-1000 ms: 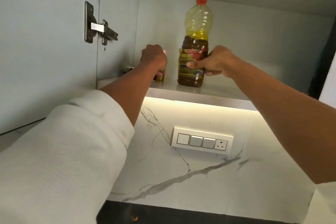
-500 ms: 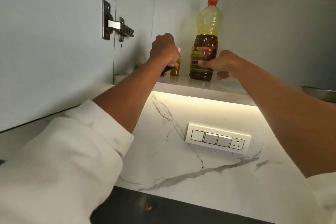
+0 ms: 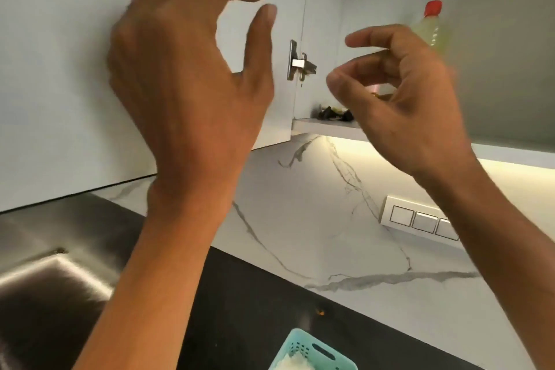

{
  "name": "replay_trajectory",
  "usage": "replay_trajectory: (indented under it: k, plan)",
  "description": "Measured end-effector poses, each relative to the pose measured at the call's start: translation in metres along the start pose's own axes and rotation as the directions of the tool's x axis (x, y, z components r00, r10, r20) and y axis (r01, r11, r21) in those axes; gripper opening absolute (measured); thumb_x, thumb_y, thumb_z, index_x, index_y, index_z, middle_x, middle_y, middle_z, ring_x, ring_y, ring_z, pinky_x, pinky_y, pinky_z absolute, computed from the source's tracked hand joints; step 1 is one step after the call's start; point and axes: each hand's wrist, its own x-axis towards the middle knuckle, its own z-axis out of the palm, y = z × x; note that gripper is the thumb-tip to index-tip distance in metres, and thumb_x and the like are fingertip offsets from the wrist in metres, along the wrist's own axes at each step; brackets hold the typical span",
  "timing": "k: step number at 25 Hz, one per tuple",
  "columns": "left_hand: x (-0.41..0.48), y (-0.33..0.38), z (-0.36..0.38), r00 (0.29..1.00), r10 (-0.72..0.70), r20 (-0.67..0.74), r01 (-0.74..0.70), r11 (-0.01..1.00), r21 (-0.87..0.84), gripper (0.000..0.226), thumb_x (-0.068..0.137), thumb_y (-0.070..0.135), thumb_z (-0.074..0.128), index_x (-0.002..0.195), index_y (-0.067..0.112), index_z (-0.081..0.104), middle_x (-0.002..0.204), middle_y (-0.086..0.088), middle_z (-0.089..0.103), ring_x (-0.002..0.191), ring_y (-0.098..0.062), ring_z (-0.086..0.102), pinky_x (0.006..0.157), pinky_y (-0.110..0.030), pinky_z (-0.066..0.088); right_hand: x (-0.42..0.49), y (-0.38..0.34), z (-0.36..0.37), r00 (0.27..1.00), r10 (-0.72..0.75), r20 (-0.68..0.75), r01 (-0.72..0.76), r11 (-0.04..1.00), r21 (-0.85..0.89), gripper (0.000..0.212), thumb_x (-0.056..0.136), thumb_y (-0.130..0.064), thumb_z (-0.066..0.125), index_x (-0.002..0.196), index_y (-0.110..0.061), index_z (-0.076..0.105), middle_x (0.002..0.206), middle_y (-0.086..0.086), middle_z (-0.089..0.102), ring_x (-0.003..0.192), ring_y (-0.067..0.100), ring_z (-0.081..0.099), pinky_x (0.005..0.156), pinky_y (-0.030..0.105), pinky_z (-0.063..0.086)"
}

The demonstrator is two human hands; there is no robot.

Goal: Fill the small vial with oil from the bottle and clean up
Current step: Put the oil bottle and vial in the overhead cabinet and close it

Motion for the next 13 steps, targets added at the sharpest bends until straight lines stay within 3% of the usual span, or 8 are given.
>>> replay_trajectory:
  k: [2, 4, 6, 8, 10, 13]
  plan:
    - [0.0, -0.006, -0.048, 0.999, -0.044, -0.023, 0.048, 0.987, 0.153, 0.034, 0.099, 0.053, 0.05, 0.121, 0.034, 0.066, 0.131, 0.01, 0.065, 0.125, -0.012, 0.06, 0.11, -0.036, 0.045, -0.017, -0.036, 0.012, 0.996, -0.078, 0.054, 0.076, 0.996, 0.04, 0.04, 0.088, -0.038, 0.067, 0.123, -0.023, 0.056, 0.095, -0.014, 0.07, 0.088, -0.003, 0.066, 0.069, 0.01, 0.053]
    - [-0.003, -0.008, -0.091, 0.983, -0.182, -0.01, 0.179, 0.953, 0.243, 0.041, 0.097, 0.066, 0.043, 0.133, 0.046, 0.045, 0.146, 0.011, 0.051, 0.137, -0.009, 0.049, 0.116, -0.03, 0.039, -0.034, -0.067, 0.022, 0.988, -0.119, 0.097, 0.11, 0.99, 0.09, 0.039, 0.089, -0.037, 0.067, 0.123, -0.021, 0.057, 0.098, -0.012, 0.069, 0.089, 0.0, 0.066, 0.071, 0.012, 0.054]
    - [-0.008, -0.004, -0.12, 0.971, -0.235, -0.054, 0.236, 0.887, 0.397, 0.055, 0.094, 0.069, 0.044, 0.143, 0.044, 0.04, 0.156, 0.004, 0.044, 0.143, -0.015, 0.044, 0.117, -0.036, 0.038, -0.048, -0.094, 0.03, 0.976, -0.161, 0.145, 0.137, 0.977, 0.166, 0.038, 0.089, -0.035, 0.067, 0.123, -0.019, 0.058, 0.102, -0.01, 0.068, 0.09, 0.002, 0.065, 0.073, 0.014, 0.053]
    - [-0.016, 0.01, -0.141, 0.968, -0.193, -0.159, 0.246, 0.853, 0.46, 0.063, 0.093, 0.056, 0.057, 0.15, 0.031, 0.042, 0.157, -0.004, 0.044, 0.143, -0.021, 0.044, 0.114, -0.042, 0.041, -0.061, -0.12, 0.036, 0.96, -0.227, 0.163, 0.187, 0.956, 0.225, 0.038, 0.09, -0.031, 0.068, 0.123, -0.016, 0.059, 0.106, -0.008, 0.068, 0.093, 0.004, 0.063, 0.076, 0.017, 0.054]
    - [-0.024, 0.021, -0.159, 0.96, -0.198, -0.197, 0.258, 0.899, 0.352, 0.064, 0.094, 0.036, 0.065, 0.151, 0.014, 0.044, 0.153, -0.009, 0.05, 0.141, -0.023, 0.049, 0.114, -0.043, 0.043, -0.073, -0.149, 0.041, 0.936, -0.319, 0.151, 0.27, 0.923, 0.274, 0.038, 0.089, -0.029, 0.067, 0.123, -0.013, 0.059, 0.112, -0.004, 0.067, 0.099, 0.007, 0.061, 0.081, 0.024, 0.053]
    - [-0.023, 0.028, -0.179, 0.875, -0.441, -0.2, 0.451, 0.893, 0.002, 0.059, 0.095, 0.015, 0.067, 0.149, 0.006, 0.045, 0.139, -0.009, 0.063, 0.129, -0.015, 0.061, 0.109, -0.041, 0.049, -0.084, -0.189, 0.045, 0.891, -0.433, 0.137, 0.388, 0.883, 0.264, 0.04, 0.09, -0.027, 0.064, 0.127, -0.012, 0.058, 0.124, 0.001, 0.062, 0.113, 0.016, 0.055, 0.087, 0.031, 0.05]
